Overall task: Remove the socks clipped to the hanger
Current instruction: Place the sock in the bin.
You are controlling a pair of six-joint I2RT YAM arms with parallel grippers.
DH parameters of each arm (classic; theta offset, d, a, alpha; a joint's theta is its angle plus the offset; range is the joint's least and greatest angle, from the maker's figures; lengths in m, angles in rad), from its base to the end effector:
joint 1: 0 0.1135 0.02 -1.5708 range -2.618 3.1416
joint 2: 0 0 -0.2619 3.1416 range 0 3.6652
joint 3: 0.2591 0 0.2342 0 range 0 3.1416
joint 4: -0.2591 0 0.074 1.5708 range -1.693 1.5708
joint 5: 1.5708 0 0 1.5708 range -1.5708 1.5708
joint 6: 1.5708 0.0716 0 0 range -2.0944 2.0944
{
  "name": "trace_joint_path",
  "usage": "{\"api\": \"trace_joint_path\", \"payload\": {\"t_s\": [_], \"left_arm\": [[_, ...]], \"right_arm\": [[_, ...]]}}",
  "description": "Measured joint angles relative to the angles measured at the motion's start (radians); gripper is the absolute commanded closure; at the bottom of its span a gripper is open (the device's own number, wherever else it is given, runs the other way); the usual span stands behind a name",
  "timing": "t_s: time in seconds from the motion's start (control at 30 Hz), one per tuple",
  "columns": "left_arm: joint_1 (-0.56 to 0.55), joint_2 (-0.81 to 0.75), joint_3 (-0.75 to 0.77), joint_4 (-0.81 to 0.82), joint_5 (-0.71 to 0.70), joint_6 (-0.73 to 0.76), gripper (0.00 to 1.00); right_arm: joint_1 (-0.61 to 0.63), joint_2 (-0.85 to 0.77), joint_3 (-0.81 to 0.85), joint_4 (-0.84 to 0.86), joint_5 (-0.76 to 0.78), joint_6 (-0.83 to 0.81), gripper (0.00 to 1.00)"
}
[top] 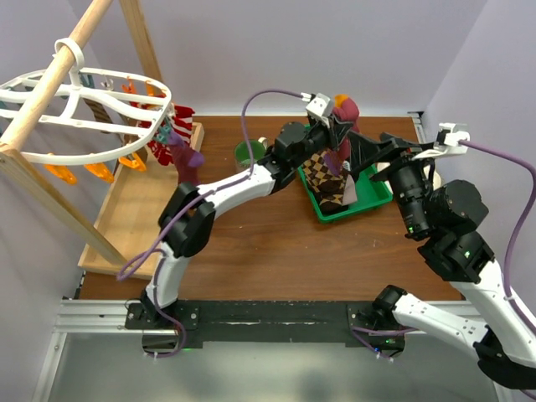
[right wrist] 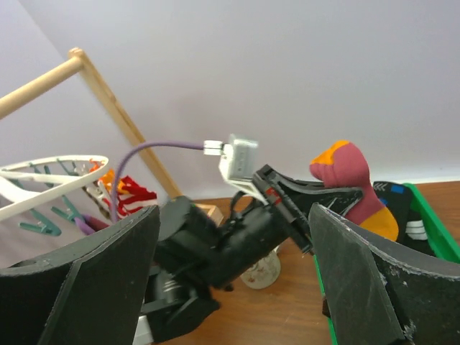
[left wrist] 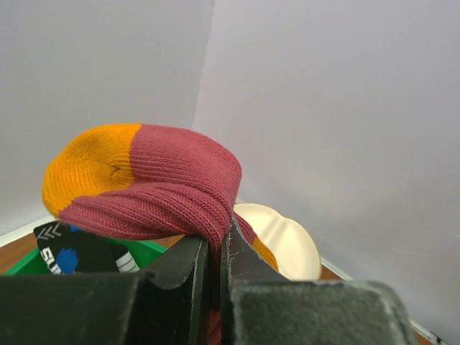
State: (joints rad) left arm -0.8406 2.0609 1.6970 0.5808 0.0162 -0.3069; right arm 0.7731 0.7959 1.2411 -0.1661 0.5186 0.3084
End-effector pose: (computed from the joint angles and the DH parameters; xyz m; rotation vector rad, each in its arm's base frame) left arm 0.3449 -0.3870 0.3514 0.3888 1.3679 -0.9701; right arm 0.1294 0.0767 0.4898 0.1432 1.3447 0.5812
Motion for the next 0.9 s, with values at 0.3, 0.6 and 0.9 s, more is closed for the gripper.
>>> {"api": "trace_joint_path", "payload": {"t_s": [0.3, 0.6, 0.9], "left_arm": [[0.033, 0.317, 0.130, -0.037, 0.095, -0.085, 0.59], [0.048, 0.296, 0.035, -0.085, 0.129, -0.119, 0.29], [0.048, 0.028, -0.209, 0.007, 0.123, -0.122, 0.30]], "right_arm": [[0.000, 0.037, -0.008, -0.008, 0.025, -0.016, 0.09], [0.000, 0.162, -0.011, -0.010, -0.025, -0.006, 0.08], [0.000, 0.205, -0.011, -0.013, -0.092, 0.029, 0.08]]}}
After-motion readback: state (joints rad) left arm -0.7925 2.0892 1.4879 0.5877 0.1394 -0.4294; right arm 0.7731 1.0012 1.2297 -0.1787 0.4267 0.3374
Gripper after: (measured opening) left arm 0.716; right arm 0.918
